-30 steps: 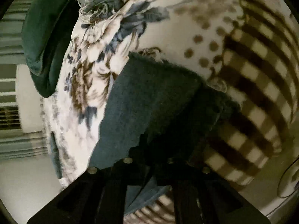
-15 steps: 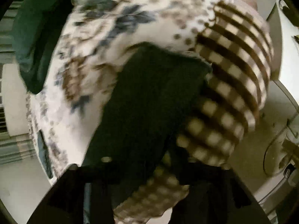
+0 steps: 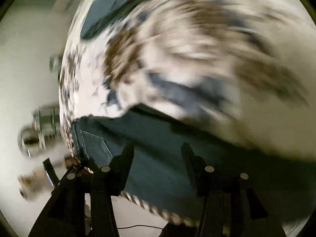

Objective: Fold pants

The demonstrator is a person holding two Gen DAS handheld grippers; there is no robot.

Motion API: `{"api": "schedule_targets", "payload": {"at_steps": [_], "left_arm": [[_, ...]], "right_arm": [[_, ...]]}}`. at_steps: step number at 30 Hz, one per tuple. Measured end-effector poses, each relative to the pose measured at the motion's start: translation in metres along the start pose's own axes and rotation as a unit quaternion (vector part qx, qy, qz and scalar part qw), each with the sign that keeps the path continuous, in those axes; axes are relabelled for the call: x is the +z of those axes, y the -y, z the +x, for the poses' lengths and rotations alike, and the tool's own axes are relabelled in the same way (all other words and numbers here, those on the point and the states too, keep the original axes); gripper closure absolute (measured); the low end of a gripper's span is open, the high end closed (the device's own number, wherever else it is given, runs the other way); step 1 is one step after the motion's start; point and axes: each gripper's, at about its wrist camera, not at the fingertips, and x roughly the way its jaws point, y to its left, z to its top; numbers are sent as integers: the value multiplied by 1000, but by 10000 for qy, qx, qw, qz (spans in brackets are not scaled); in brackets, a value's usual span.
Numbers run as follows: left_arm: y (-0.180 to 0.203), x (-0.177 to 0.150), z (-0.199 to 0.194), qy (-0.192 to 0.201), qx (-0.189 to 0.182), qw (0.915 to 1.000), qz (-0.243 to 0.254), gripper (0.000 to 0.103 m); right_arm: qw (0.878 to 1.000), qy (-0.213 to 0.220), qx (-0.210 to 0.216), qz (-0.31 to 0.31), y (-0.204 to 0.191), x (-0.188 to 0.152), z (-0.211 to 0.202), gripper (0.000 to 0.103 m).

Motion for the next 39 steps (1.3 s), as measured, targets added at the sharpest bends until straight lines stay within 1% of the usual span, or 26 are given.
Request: {"api": "schedule_targets", "payload": {"at_steps": [1,4,5,6,7,8,10,12,13,14,15,17,18,20,21,22,24,25,26,27,28,31,32,34,36,39], "left_arm": [[-2,5,6,-71,-87,9999,-74,15],[-6,13,18,-145,-295,9993,-163,17],[-7,14,19,-108,-365,9992,-138,24],[-6,15,20,-84,-440,9989,-105,33],[-6,16,20,-51,-474,9988,-60,36],[-6,17,19,-9,-442,9990,3,37],[-6,23,22,-63,-495,9988,14,36],[-9,26,26,-131,-576,9983,7,35],[-9,29,28,-147,-581,9982,41,35],[-6,27,27,-142,-576,9982,124,35],[-4,26,26,-122,-550,9982,194,35],[1,27,25,-72,-482,9982,357,35],[4,28,22,-34,-400,9981,472,35],[17,31,13,85,-237,9973,695,35],[22,30,4,197,-198,9962,821,35],[27,29,-4,310,-166,9949,948,35],[43,22,-24,568,-68,9898,1302,32],[52,18,-32,661,8,9868,1479,27],[64,11,-42,773,92,9818,1733,12],[73,4,-50,871,124,9775,1916,9],[81,-6,-56,960,108,9732,2086,9],[117,-43,-73,1084,-13,9603,2570,8],[127,-59,-75,1063,-53,9573,2688,8],[148,-83,-77,1010,-132,9527,2862,8],[173,-119,-77,875,-251,9471,3077,8],[205,-170,-74,644,-364,9387,3368,8]], "right_arm": [[9996,-219,-83,-141,-17,19,25,51],[9966,-715,-387,-146,-35,53,74,51],[9942,-928,-526,-104,-39,57,89,54],[9941,-967,-478,-77,-40,60,93,73],[9945,-944,-452,-65,-42,61,94,91],[9951,-889,-430,-95,-45,59,92,92],[9957,-686,-575,-225,-56,55,84,95],[9958,-288,-782,-370,-66,52,70,96],[9952,-191,-865,-417,-72,56,68,96],[9950,-205,-880,-423,-73,57,70,96],[9948,-172,-931,-376,-74,67,79,96],[9947,-377,-910,-280,-67,72,90,96],[9952,-395,-871,-211,-60,75,92,94],[9971,-419,-642,-7,-52,77,90,85],[9980,-373,-517,31,-48,76,84,68],[9988,-304,-381,55,-45,74,75,47],[9998,13,-164,60,-41,62,46,31],[9997,172,-152,40,-37,54,32,24],[9992,346,-197,44,-30,44,15,20],[9982,533,-233,113,-21,30,-2,10],[9971,681,-271,220,-9,18,-18,2],[9905,1123,-392,685,41,-32,-67,0],[9858,1338,-502,885,64,-55,-88,0],[9783,1555,-657,1197,98,-86,-112,0],[9655,1808,-774,1709,146,-129,-141,0],[9403,2125,-940,2487,226,-192,-183,0]]}}
